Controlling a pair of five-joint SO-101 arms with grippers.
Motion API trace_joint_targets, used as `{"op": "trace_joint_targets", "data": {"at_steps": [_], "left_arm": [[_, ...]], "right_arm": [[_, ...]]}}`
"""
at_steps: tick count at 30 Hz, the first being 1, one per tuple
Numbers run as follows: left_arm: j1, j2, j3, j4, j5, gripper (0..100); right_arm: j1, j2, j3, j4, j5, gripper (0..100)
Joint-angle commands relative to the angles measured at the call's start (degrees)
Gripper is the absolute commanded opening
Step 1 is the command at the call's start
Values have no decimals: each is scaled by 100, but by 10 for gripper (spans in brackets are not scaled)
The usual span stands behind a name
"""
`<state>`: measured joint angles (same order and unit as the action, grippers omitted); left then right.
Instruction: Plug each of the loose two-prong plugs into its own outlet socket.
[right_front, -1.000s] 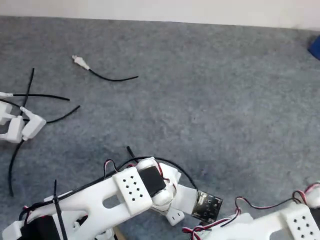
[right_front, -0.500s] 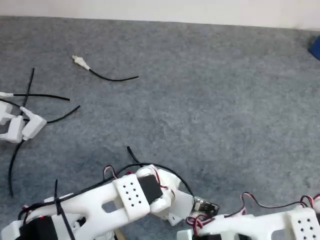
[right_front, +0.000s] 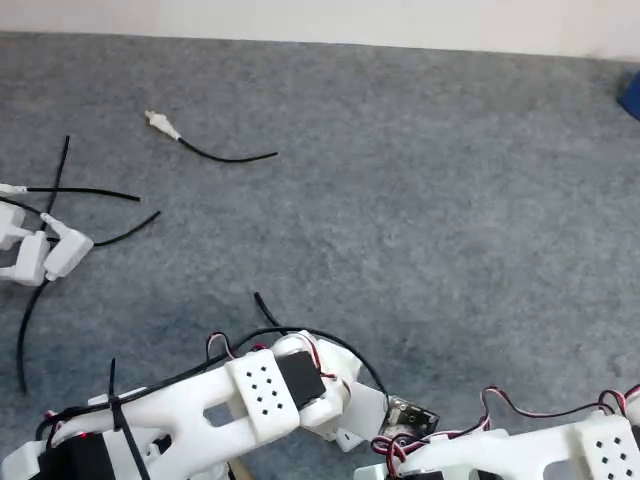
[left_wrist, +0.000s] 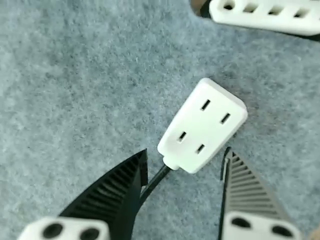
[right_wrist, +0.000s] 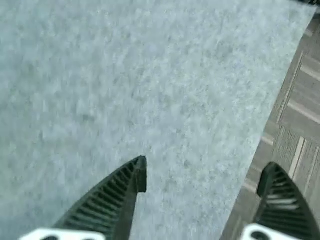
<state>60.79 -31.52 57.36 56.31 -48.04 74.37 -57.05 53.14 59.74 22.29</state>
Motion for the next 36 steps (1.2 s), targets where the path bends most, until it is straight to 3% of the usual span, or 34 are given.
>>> {"op": "trace_joint_targets", "data": {"at_steps": [1, 6, 11, 15, 22, 36], "left_arm": [[-75, -145, -57, -211, 53, 246], [-127, -145, -57, -229, 62, 246], [-127, -145, -40, -220, 70, 246], [-127, -145, 40, -237, 290, 246], [-127, -154, 136, -360, 290, 245], [-136, -145, 716, -993, 290, 234]], "right_arm": [[215, -110, -426, 31, -211, 343], [655, -110, -1042, 136, -589, 343], [215, -110, -1965, 1068, -598, 343], [-101, -110, -2325, 1235, -607, 343], [-127, -110, -3134, 1833, -607, 343], [-127, -92, -3248, 1877, -607, 343]]}}
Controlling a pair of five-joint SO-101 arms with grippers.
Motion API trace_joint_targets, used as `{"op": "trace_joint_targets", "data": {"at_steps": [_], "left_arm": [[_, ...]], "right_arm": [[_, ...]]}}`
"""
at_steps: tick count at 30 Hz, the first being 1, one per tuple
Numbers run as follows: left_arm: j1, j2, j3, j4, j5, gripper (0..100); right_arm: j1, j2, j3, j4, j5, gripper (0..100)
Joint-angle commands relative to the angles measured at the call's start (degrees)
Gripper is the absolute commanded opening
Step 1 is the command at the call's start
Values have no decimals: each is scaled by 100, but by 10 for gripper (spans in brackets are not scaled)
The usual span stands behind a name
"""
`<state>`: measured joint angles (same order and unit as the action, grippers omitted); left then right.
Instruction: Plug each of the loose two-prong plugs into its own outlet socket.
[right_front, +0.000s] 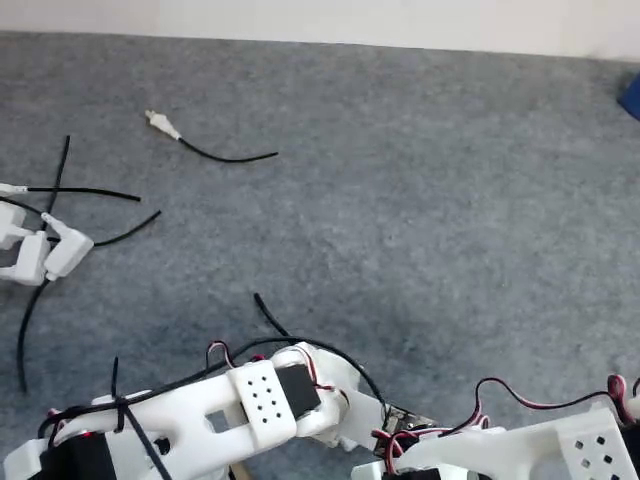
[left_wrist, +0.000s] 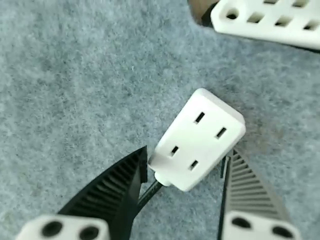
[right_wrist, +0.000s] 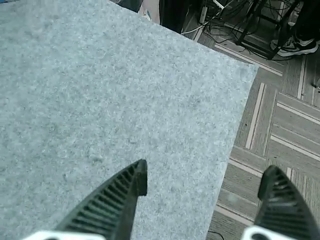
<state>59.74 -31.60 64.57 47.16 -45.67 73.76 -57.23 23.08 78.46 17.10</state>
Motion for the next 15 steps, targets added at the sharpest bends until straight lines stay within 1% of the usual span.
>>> {"op": "trace_joint_targets", "data": {"at_steps": [1, 2, 4, 5, 7, 10, 12, 15], "left_arm": [[-48, -136, -4, -79, 44, 211], [-127, -136, -4, -70, 44, 171], [-382, -136, -57, -70, 35, 61], [-558, -154, -92, -70, 35, 25], [-989, -136, -259, 97, 35, 6], [-1613, -136, -523, 615, 26, 5], [-2000, -136, -646, 800, 26, 5], [-2563, -145, -673, 835, 26, 5]], "right_arm": [[-66, -75, -242, -4, -70, 343], [-66, -75, -242, -4, -62, 343], [-66, -75, -233, -4, -53, 343], [-66, -75, -233, -4, -53, 343], [-66, -75, -233, -4, -53, 343], [-66, -66, -224, 13, -53, 343], [-92, -57, -215, 22, -53, 343], [-585, -57, 13, 4, -53, 343]]}}
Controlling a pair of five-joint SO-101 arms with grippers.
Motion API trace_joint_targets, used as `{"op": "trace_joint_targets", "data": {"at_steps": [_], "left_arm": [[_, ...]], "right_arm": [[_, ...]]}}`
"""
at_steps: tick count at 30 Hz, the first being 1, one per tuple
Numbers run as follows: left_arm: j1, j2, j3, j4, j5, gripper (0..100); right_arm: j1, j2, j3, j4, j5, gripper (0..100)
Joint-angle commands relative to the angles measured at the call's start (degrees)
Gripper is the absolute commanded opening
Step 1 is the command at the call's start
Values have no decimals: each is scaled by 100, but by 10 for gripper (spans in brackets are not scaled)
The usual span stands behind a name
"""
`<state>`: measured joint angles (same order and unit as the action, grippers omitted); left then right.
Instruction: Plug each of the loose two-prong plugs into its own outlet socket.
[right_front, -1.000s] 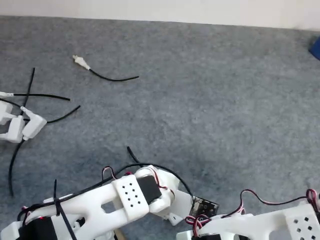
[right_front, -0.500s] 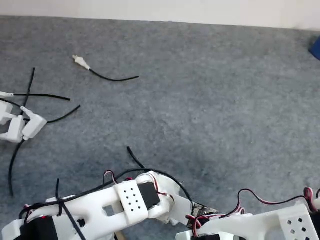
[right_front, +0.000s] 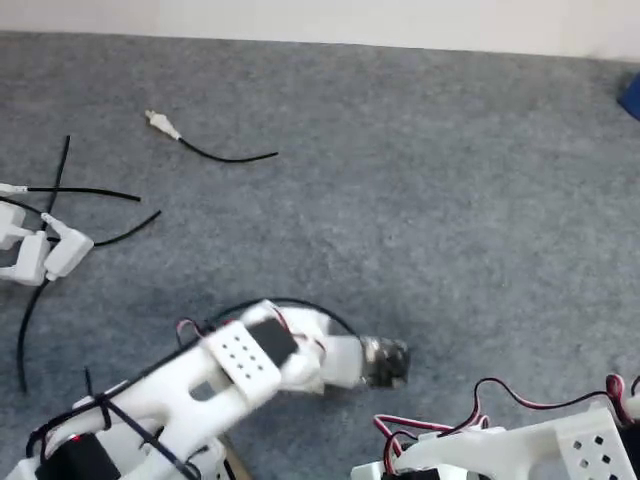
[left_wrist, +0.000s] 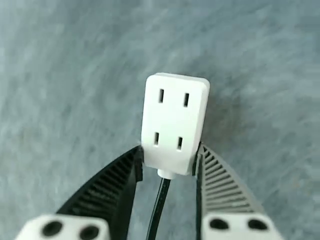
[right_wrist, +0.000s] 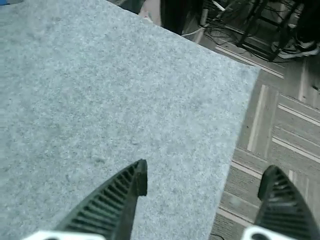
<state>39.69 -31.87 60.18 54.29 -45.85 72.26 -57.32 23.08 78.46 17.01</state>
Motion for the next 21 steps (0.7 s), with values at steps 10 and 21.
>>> {"op": "trace_joint_targets", "data": {"at_steps": [10, 21], "left_arm": [[-2527, -119, -189, 123, -466, 5], [-2932, -119, 40, 132, -18, 5]], "right_arm": [[-4681, -31, 1051, 66, -79, 343], [-8558, 629, 1842, 541, -844, 342]]}}
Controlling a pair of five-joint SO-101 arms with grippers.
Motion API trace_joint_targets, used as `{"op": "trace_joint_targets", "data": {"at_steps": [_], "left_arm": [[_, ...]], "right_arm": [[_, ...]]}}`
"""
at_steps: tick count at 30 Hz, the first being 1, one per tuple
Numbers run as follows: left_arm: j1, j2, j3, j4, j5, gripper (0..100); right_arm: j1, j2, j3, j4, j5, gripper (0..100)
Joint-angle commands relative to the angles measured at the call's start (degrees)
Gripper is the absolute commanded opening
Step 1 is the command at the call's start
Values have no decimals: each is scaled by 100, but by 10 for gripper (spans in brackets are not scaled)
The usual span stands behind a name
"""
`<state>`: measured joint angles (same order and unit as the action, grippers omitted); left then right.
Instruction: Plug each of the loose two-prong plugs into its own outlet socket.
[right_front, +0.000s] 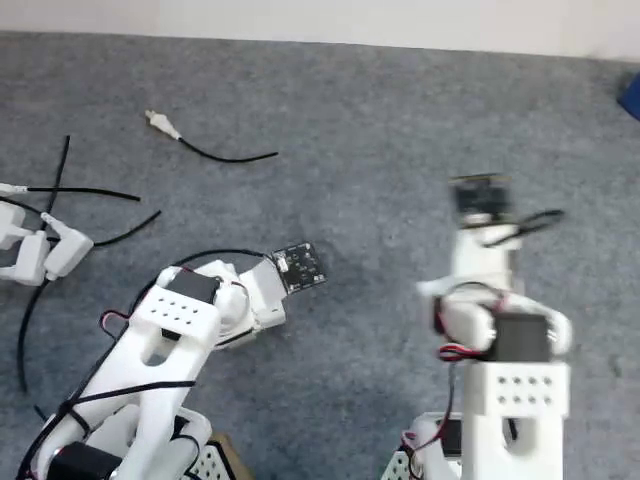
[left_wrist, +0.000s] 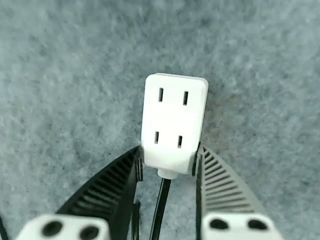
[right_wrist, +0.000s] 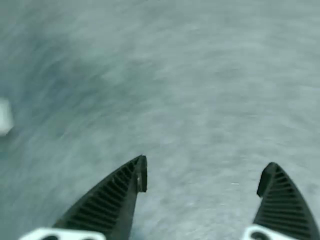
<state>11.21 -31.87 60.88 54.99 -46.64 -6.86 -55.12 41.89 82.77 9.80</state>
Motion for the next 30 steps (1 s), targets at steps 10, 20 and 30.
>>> {"op": "trace_joint_targets", "data": {"at_steps": [10, 20, 30], "left_arm": [[-101, -163, -189, 501, 88, 192], [-180, -163, -1429, 1477, 571, 252], [-338, -136, -1719, 1574, 818, 252]], "right_arm": [[-919, 1095, -57, 171, -88, 342], [-1130, 1130, -13, 154, -88, 342], [-1103, 1103, 4, 154, -79, 342]]}}
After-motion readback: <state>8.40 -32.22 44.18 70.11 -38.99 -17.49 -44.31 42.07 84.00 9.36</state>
